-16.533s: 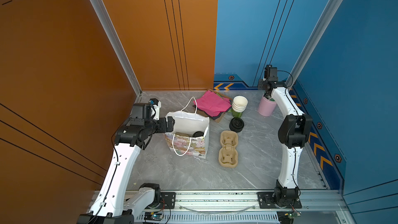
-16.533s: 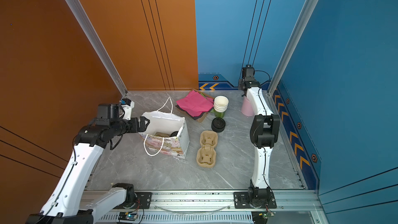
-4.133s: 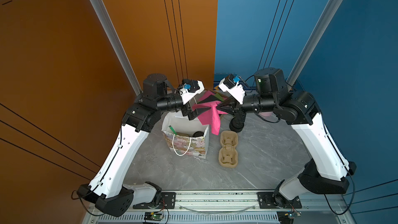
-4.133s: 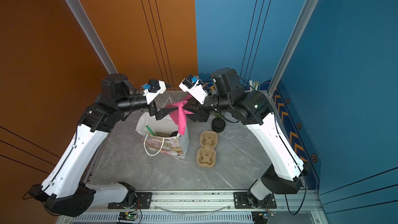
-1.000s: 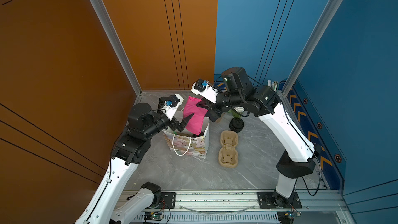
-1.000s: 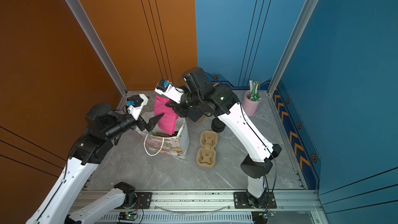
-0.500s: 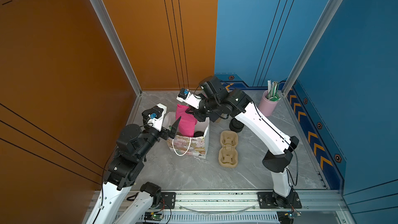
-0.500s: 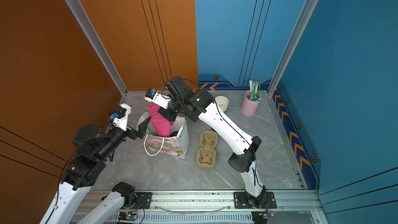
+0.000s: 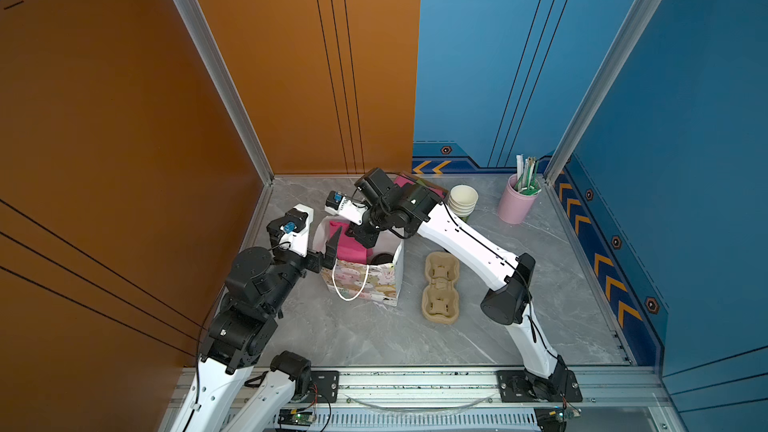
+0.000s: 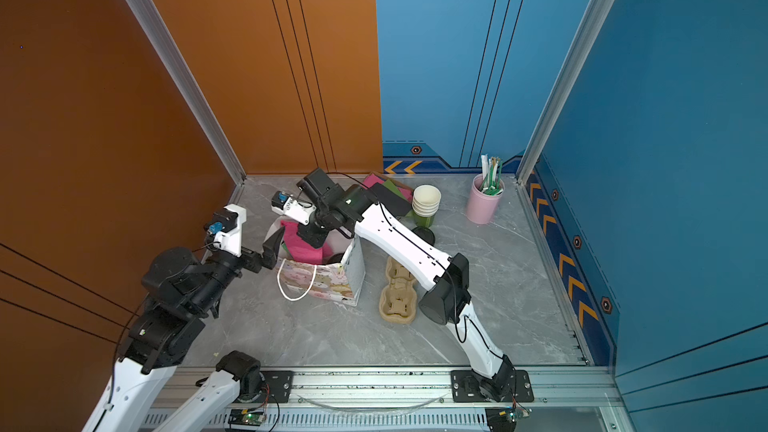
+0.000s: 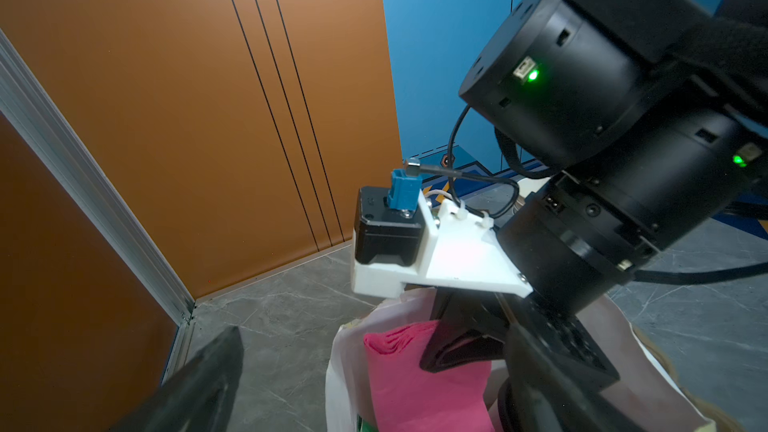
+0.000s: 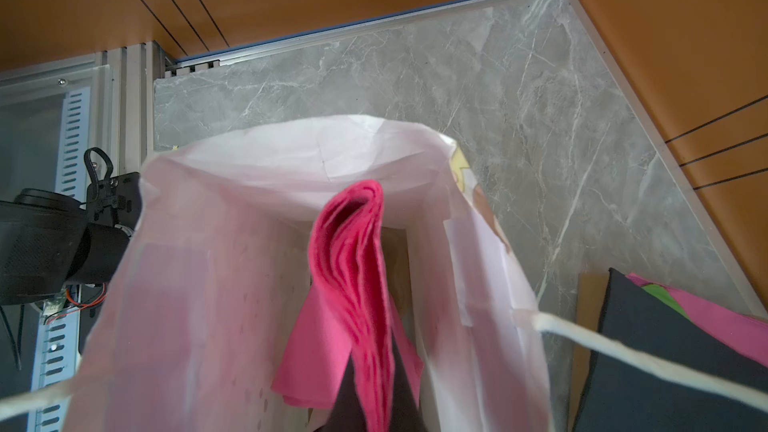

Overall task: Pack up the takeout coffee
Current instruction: 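Push the pink napkin down into the bag with the right gripper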

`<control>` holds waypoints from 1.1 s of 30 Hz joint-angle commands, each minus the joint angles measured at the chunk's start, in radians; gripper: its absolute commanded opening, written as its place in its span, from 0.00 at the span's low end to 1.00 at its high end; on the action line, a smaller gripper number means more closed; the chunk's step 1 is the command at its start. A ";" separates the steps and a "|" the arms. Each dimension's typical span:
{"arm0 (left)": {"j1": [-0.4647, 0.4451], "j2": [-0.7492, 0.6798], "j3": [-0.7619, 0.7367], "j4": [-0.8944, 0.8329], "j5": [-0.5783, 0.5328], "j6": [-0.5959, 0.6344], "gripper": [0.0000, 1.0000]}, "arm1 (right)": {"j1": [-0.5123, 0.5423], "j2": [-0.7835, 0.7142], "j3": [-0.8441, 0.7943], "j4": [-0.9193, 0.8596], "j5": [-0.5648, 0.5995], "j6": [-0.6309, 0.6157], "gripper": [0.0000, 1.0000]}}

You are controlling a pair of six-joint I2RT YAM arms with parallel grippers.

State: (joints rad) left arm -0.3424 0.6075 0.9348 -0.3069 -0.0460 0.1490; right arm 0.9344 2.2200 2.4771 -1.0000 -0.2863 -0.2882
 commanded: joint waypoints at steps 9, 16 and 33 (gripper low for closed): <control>0.011 -0.015 -0.019 -0.006 -0.047 -0.013 0.98 | 0.002 0.011 -0.091 0.041 0.004 0.006 0.13; 0.014 -0.016 -0.026 -0.006 -0.051 -0.017 0.98 | 0.005 0.026 -0.122 0.040 0.017 0.004 0.19; 0.024 -0.021 -0.042 -0.005 -0.111 -0.033 0.98 | 0.014 -0.094 -0.070 0.040 0.025 0.006 0.54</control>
State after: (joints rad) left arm -0.3317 0.5953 0.9020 -0.3084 -0.1097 0.1314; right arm 0.9447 2.2318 2.3600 -0.9649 -0.2821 -0.2825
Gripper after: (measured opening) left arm 0.981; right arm 0.512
